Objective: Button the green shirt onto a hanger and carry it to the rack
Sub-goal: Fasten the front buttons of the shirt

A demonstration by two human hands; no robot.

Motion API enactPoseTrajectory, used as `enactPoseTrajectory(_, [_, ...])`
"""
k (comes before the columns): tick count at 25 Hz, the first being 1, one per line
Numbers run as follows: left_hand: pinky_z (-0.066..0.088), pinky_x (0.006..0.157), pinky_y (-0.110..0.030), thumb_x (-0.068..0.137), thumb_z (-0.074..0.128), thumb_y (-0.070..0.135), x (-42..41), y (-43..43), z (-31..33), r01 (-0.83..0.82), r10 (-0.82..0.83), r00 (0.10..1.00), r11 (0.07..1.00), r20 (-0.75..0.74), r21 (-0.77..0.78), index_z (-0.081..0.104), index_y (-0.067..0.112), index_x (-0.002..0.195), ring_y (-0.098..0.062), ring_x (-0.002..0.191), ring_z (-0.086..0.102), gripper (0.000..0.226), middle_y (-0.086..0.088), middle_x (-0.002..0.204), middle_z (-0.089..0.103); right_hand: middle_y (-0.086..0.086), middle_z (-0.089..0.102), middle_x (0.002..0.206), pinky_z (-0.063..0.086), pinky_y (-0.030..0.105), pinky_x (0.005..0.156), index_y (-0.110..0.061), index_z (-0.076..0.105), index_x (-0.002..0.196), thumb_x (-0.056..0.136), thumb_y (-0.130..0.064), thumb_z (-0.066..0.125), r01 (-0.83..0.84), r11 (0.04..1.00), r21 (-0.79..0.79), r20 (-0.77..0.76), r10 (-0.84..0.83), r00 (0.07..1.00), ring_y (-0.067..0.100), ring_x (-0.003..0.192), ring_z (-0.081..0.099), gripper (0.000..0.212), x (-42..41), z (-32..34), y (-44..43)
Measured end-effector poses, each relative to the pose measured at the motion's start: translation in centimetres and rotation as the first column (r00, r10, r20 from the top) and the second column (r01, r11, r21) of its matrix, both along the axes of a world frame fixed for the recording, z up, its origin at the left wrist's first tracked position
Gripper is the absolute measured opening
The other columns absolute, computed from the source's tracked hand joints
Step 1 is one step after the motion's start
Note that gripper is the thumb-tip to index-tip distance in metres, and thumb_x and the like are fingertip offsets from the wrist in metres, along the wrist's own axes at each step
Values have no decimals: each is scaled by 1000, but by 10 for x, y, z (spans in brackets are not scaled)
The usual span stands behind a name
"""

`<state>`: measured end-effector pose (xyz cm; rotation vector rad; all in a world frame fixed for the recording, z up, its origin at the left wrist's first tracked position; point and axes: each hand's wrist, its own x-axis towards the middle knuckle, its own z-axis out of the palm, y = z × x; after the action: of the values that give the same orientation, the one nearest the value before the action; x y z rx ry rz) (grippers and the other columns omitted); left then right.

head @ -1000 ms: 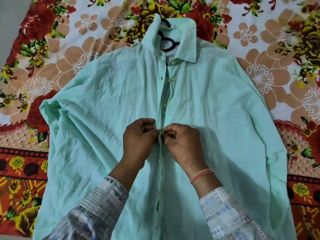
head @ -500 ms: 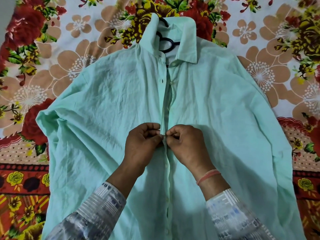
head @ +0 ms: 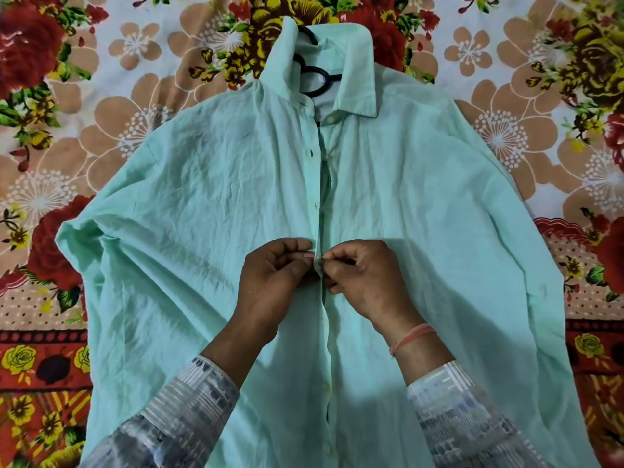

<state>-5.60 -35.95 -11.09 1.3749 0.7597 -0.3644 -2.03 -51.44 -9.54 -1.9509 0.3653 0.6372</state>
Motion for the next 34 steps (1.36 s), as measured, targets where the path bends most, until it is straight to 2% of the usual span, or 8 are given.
enactPoseTrajectory(6, [65,91,-35,84,84,-7,3,1,4,43,-43,999,999,15,33,79,16,106,-20,88,81,31,-6,91,84,8,79,75,62,25,62,-7,79,86,94,-12,70,44,993,107,-106,-33,994,12,66,76,13,1,3,-3])
enactPoseTrajectory(11, [65,90,-31,81,89,-2,1,-3,5,72,-73,997,994,12,78,79,18,106,-16,89,81,34,-4,92,83,12,74,80,66,44,67,-17,71,87,90,-15,75,55,998,-20,-26,-55,998,28,74,75,5,-5,-6,1])
enactPoseTrajectory(13, [64,89,-28,81,91,2,2,-2,6,116,-117,993,989,6,97,80,21,107,-13,90,81,34,0,93,84,3,73,82,61,39,68,-32,61,104,91,-12,74,42,999,12,5,-42,999,19,70,70,26,-8,-9,2])
enactPoseTrajectory(17, [63,84,-22,81,93,10,2,3,7,210,-212,977,963,-5,171,80,23,105,-7,86,81,30,6,90,84,6,74,83,59,31,78,-28,53,123,96,-5,68,-5,990,140,40,-1,999,14,69,69,38,-11,-8,-3])
enactPoseTrajectory(24, [63,79,-33,83,84,10,6,11,10,290,-300,954,915,-7,280,77,34,97,-10,76,75,29,11,90,78,-2,69,72,59,35,69,-22,70,90,99,-20,66,-140,980,-141,153,162,975,15,67,69,10,-2,-7,2])
enactPoseTrajectory(29, [59,80,-23,82,90,31,56,12,19,90,-123,990,921,66,379,77,29,99,0,81,75,21,13,87,79,-1,76,94,56,24,85,-15,81,106,95,-5,64,-128,953,-276,416,238,878,11,89,70,22,32,-7,13])
enactPoseTrajectory(31, [58,80,-20,78,93,37,80,6,16,116,-156,986,895,59,431,79,29,101,5,83,74,28,16,88,79,-2,77,87,58,27,79,-14,81,99,94,-8,68,-77,960,-271,437,194,878,10,81,72,15,42,-14,15])
enactPoseTrajectory(34, [62,88,-27,81,87,22,89,0,9,148,-200,978,866,61,477,83,28,103,6,86,74,24,16,89,80,-5,78,82,63,32,76,-16,78,92,88,-11,79,22,974,-228,418,77,905,9,76,75,7,46,-19,15])
